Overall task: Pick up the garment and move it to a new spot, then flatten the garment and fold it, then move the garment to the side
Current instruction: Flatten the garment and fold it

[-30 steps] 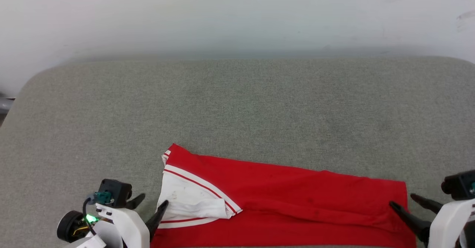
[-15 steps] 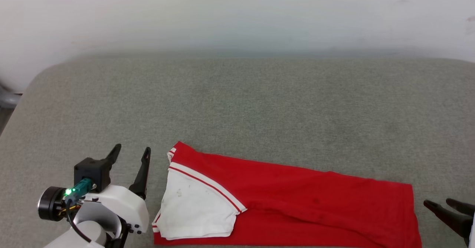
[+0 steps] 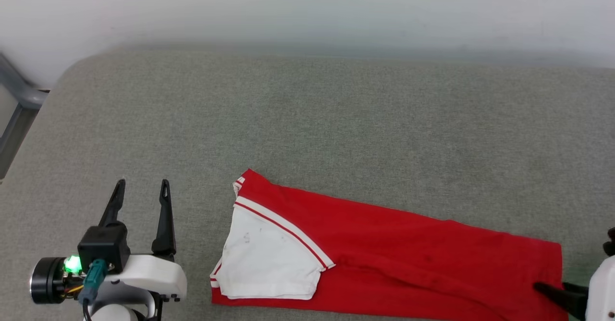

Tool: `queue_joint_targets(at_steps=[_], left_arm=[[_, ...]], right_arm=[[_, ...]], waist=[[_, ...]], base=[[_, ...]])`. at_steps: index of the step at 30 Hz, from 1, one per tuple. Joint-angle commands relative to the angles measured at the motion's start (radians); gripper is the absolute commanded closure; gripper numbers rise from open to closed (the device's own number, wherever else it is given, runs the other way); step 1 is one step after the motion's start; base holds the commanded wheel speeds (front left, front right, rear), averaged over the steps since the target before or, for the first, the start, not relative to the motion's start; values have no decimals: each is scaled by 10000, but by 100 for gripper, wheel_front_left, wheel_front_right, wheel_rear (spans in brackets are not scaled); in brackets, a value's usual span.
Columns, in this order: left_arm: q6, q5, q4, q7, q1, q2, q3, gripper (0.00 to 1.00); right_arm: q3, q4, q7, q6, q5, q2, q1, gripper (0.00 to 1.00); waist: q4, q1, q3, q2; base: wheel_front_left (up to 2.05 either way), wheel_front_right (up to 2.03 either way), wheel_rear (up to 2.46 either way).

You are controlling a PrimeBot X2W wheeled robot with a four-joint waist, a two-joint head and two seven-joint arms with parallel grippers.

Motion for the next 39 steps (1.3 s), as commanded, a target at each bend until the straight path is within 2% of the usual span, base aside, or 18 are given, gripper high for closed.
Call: queue_joint_targets(at_steps=[1, 9, 10, 13, 19, 20, 22, 30, 39], left_arm=[[-118, 351, -55, -27, 257, -274, 347, 0], [-926, 1931, 70, -28, 1039, -1650, 1212, 0], [-926, 1931, 70, -28, 1039, -1650, 1212, 0], [-1309, 2587, 65, -28, 1249, -2297, 1768, 0], [-1754, 3461, -104, -28, 1555, -3080, 2712, 0], [-1845, 3576, -118, -28, 1603, -3171, 2838, 0], [-1979, 3769, -90, -28, 1716, -3366, 3088, 0], [-2461, 4373, -51, -29, 2090, -3938, 3843, 0], [-2882, 4932, 28, -29, 2265, -4216, 4136, 0]], right_arm=[[138, 165, 17, -9, -10, 147, -164, 0], [1089, 365, -196, -7, 191, 666, -549, 0], [1089, 365, -196, -7, 191, 666, -549, 0], [1510, 416, -452, -5, 228, 784, -656, 0], [2050, 553, -1182, -5, 178, 737, -807, 0], [2117, 609, -1310, -7, 171, 716, -825, 53], [2235, 719, -1575, -5, 205, 671, -882, 100], [2377, 1330, -2213, -15, 404, 26, -1071, 100], [2171, 2471, -2324, -15, 257, -1024, -1264, 100]], waist=[[78, 0, 87, -1], [142, 0, 243, -1], [142, 0, 243, -1], [170, 0, 225, -1], [194, 0, 139, -1], [195, 0, 117, -1], [195, 0, 72, -1], [182, 0, -138, -1], [188, 0, -346, -1]], base=[[0, 0, 0], [0, 0, 0], [0, 0, 0], [0, 0, 0], [0, 0, 0], [0, 0, 0], [0, 0, 0], [0, 0, 0], [0, 0, 0]])
